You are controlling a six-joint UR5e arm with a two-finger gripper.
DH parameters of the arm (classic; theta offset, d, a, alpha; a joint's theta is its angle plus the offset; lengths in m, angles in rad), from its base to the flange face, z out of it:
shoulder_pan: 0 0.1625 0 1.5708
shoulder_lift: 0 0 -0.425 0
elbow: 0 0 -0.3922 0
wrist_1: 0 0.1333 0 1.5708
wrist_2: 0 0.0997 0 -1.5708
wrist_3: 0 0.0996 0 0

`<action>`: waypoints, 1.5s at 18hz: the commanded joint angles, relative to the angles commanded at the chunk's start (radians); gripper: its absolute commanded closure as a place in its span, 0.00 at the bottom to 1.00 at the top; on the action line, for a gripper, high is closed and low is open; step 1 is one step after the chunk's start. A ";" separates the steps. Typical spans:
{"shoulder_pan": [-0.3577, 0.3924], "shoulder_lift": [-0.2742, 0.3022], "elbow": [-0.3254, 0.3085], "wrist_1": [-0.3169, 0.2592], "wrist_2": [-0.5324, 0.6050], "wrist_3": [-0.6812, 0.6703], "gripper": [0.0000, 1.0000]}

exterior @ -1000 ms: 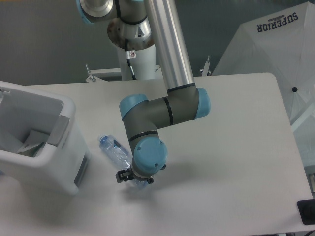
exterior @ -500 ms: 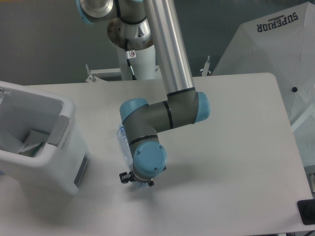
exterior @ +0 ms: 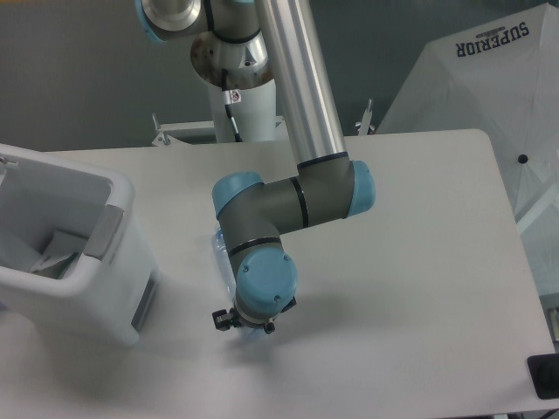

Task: Place the trash in the trash can
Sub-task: 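Lower the gripper onto the water bottle and grasp it, then lift the bottle, carry it over the bin and lower it in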

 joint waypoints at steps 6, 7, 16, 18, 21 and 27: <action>0.008 0.038 0.057 0.017 -0.005 0.009 0.45; 0.011 0.050 0.060 0.049 -0.015 0.009 0.45; 0.057 0.189 0.120 0.150 -0.179 0.012 0.45; 0.057 0.207 0.153 0.160 -0.216 0.012 0.45; 0.057 0.233 0.199 0.205 -0.274 0.012 0.45; 0.049 0.296 0.239 0.275 -0.417 0.021 0.44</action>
